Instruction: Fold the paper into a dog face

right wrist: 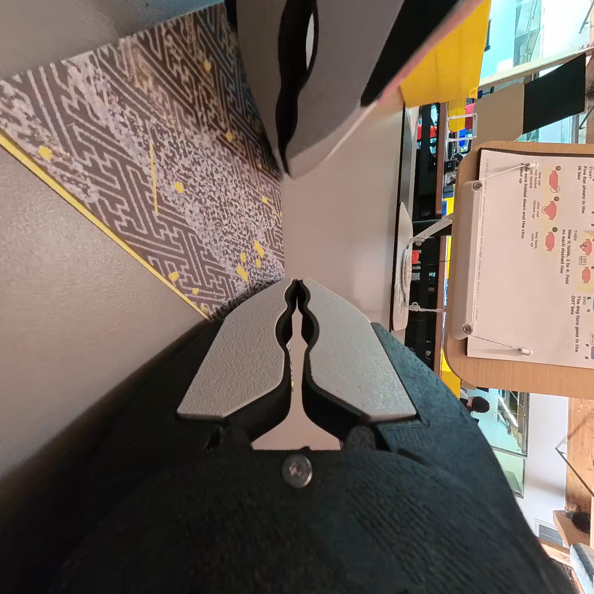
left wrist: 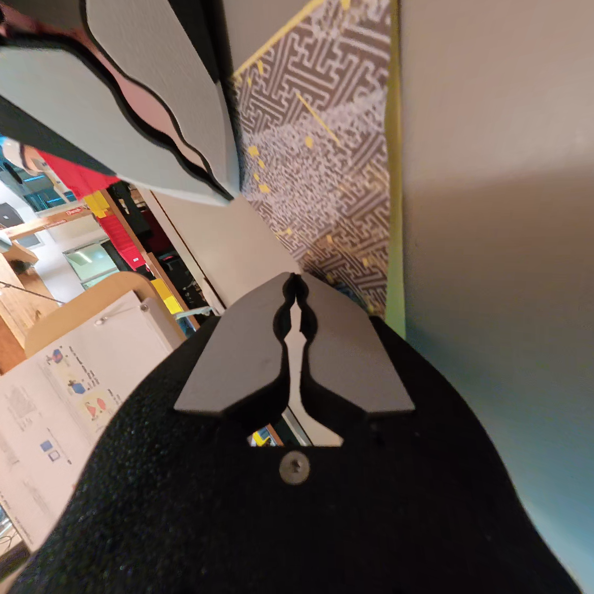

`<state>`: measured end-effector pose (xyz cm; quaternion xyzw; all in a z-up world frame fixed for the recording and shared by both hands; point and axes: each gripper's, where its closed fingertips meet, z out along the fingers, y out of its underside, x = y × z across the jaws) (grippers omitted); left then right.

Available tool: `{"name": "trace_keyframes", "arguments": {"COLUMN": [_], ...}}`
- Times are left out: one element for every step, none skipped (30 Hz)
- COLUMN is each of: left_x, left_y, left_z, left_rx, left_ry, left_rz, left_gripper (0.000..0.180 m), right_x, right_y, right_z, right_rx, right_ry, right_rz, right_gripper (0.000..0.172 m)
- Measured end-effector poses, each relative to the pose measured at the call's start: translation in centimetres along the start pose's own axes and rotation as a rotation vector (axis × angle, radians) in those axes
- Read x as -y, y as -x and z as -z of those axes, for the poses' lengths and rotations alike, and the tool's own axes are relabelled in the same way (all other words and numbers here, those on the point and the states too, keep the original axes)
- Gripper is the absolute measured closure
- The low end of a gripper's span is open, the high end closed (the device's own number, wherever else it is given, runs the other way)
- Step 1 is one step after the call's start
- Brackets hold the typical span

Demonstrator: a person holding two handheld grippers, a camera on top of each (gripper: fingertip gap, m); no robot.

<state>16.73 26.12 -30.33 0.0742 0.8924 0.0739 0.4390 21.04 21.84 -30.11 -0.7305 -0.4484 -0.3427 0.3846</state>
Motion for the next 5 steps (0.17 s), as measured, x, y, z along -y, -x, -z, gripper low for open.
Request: {"name": "trace_keyframes", "arguments": {"left_x": [-0.31,-0.59,-0.85,-1.07,-1.29], "left_y": [-0.25,-0.49,-0.72,-0.92,-1.11], "left_z": [0.23,0.45,0.67,0.88,1.07], "left_rx": [-0.002,0.001,0.006,0.013,0.021], "left_ry": [0.005,0.010,0.016,0.023,0.029], "left_rz": [0.008,0.014,0.019,0.024,0.033], "left_gripper": [0.180,0.180,0.180,0.180,0.180], "right_x": [0.00,-0.01,-0.01,-0.01,-0.02], "right_y": [-0.01,-0.02,-0.04,-0.07,-0.09], "right_z": [0.01,0.02,0.02,0.01,-0.01], "right_rx": [-0.001,-0.002,-0.002,-0.002,-0.001], "right_ry": [0.000,0.000,0.000,0.001,0.001], "right_rz": [0.001,0.000,0.000,0.000,-0.001], "right_gripper": [0.172,0.172,0.172,0.171,0.172]}}
